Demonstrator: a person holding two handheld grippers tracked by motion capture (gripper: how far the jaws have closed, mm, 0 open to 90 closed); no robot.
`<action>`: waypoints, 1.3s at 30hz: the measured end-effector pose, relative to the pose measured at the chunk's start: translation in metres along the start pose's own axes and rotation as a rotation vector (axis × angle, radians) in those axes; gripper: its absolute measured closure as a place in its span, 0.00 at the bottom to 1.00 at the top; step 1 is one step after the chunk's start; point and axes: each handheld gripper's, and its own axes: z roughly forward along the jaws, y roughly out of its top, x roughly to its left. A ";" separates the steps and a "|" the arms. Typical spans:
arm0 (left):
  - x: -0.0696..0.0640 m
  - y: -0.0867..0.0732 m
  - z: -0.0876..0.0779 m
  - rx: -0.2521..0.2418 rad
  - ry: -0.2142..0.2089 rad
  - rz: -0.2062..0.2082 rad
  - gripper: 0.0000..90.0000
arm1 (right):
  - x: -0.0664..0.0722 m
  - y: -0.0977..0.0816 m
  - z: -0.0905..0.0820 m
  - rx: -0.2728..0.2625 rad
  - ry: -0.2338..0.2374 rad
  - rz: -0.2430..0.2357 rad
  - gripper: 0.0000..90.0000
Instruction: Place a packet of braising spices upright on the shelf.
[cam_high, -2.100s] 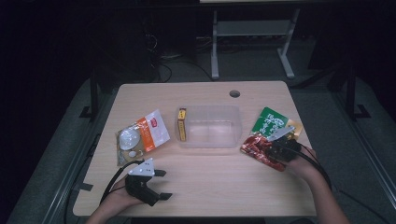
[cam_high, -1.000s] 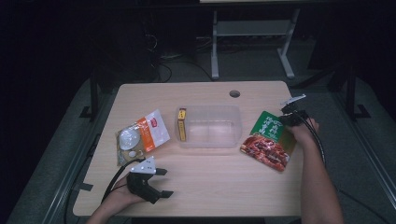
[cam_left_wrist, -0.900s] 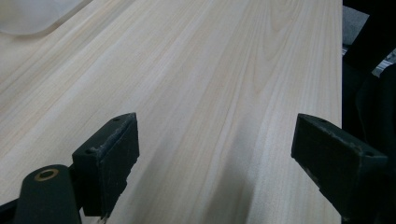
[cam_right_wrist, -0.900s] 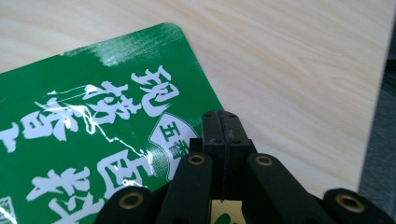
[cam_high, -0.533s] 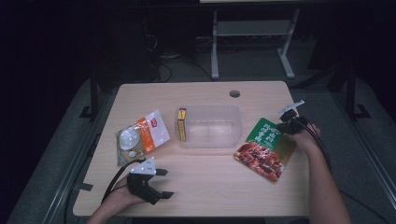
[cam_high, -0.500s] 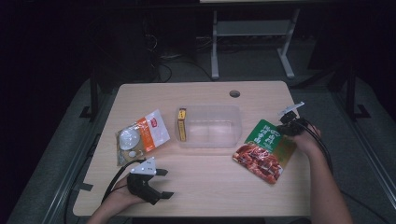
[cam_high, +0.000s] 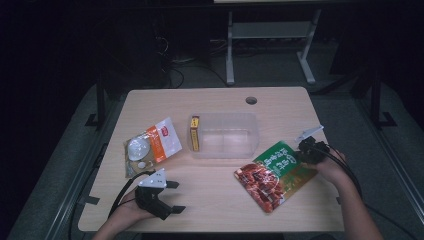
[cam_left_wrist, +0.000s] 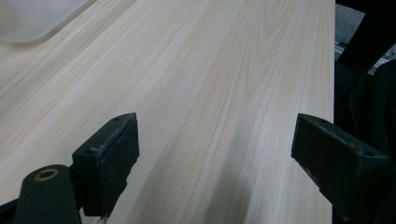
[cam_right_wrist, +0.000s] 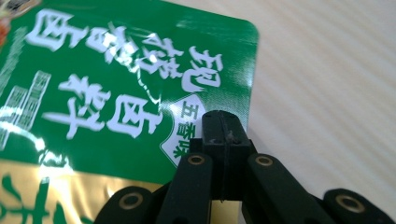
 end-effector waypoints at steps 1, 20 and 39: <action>0.000 0.000 0.000 0.000 0.000 0.000 0.16 | 0.004 -0.001 -0.001 0.000 0.007 -0.006 1.00; 0.000 0.000 -0.003 -0.007 0.012 -0.001 0.16 | 0.089 0.011 -0.007 -0.003 0.210 -0.214 1.00; 0.000 0.007 0.001 0.000 0.018 -0.020 0.16 | 0.124 0.035 -0.011 -0.107 0.258 -0.279 0.93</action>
